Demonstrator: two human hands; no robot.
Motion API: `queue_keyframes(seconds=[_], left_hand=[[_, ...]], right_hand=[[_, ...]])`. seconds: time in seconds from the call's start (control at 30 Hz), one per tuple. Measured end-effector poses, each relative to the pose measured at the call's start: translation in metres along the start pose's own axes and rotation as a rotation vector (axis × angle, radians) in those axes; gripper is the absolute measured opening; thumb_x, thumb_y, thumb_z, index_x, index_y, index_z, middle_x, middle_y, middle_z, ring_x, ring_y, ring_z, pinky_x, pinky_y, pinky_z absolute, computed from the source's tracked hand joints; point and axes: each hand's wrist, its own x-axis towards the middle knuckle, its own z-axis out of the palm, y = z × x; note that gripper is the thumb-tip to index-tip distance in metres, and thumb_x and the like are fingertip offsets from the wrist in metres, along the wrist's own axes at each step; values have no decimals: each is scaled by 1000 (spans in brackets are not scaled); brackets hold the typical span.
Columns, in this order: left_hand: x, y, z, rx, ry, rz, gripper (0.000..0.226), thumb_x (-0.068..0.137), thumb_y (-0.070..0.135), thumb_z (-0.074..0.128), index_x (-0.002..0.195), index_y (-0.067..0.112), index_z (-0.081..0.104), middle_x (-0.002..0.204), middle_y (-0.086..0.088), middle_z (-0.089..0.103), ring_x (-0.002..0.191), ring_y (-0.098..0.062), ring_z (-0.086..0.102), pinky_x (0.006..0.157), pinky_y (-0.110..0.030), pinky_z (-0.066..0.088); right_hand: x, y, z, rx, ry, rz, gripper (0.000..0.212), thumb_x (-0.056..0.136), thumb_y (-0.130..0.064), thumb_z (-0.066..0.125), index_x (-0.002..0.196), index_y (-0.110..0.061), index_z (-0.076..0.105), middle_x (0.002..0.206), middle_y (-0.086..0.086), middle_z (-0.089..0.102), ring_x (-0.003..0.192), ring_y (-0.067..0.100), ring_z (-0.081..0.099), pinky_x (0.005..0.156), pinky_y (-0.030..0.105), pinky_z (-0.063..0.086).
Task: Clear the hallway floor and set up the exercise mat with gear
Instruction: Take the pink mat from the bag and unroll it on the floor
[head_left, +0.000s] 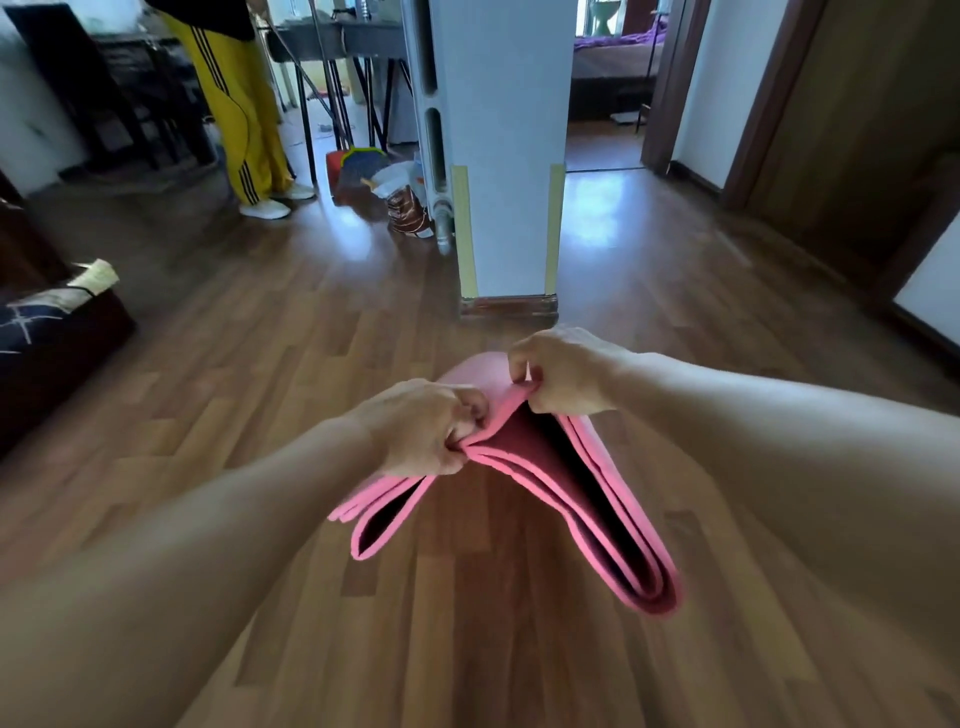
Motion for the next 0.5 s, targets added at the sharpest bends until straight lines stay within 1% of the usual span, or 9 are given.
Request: queue_keyframes(seconds=[0.07, 0.13, 0.17, 0.23, 0.27, 0.33, 0.4, 0.43, 0.5], left_hand=[[0, 6, -1, -88, -34, -57, 41, 71, 29, 71, 58, 19, 34, 74, 14, 52, 57, -6, 44, 56, -23, 35], [1, 11, -4, -178, -87, -145, 36, 70, 32, 75, 66, 24, 40, 70, 13, 53, 61, -6, 50, 55, -27, 39], [1, 13, -4, -238, -122, -187, 33, 69, 32, 76, 70, 27, 44, 72, 13, 56, 64, -7, 54, 57, -28, 42], [4, 20, -3, -364, -211, -236, 28, 69, 29, 77, 78, 31, 51, 80, 12, 64, 72, -11, 63, 66, -32, 51], [6, 23, 0, -416, -271, -247, 27, 69, 28, 77, 84, 31, 54, 83, 11, 67, 73, -12, 66, 70, -33, 54], [9, 27, 8, -485, -408, -282, 24, 71, 32, 76, 90, 30, 61, 87, 10, 71, 73, -12, 70, 73, -31, 56], [10, 28, 17, -481, -517, -307, 21, 72, 39, 75, 89, 32, 64, 93, 11, 71, 76, -12, 71, 72, -27, 54], [11, 27, 22, -463, -553, -313, 20, 74, 39, 74, 91, 33, 64, 98, 10, 69, 79, -13, 70, 73, -27, 54], [9, 25, 32, -395, -596, -326, 20, 81, 31, 70, 99, 29, 64, 106, 6, 67, 83, -16, 69, 79, -31, 55]], right_hand=[[0, -5, 8, -35, 7, 1, 18, 70, -12, 58, 78, -28, 57, 85, -4, 56, 80, 20, 54, 56, 26, 41], [-2, -9, 15, -48, 2, 10, 16, 68, -12, 57, 72, -28, 56, 79, -5, 54, 78, 22, 55, 57, 27, 43], [-4, -10, 19, -56, -7, 5, 16, 68, -12, 57, 69, -27, 54, 75, -7, 51, 77, 22, 54, 54, 26, 42], [-11, -12, 27, -85, -44, -8, 20, 69, -12, 56, 62, -29, 49, 70, -10, 46, 73, 21, 52, 50, 23, 35], [-15, -13, 33, -96, -71, -11, 25, 69, -11, 55, 57, -30, 46, 69, -10, 46, 71, 20, 51, 49, 22, 33], [-22, -15, 47, -98, -142, -14, 29, 69, -8, 54, 52, -29, 42, 66, -8, 49, 61, 18, 49, 45, 22, 30], [-27, -15, 60, -129, -238, -15, 21, 67, -6, 54, 55, -22, 47, 64, -3, 53, 54, 16, 48, 42, 21, 30], [-30, -16, 67, -151, -293, -20, 16, 67, -6, 55, 59, -19, 52, 67, -1, 57, 53, 17, 50, 42, 20, 32], [-36, -16, 80, -154, -430, -15, 11, 66, -6, 57, 70, -16, 60, 76, 4, 64, 60, 20, 58, 45, 20, 38]])
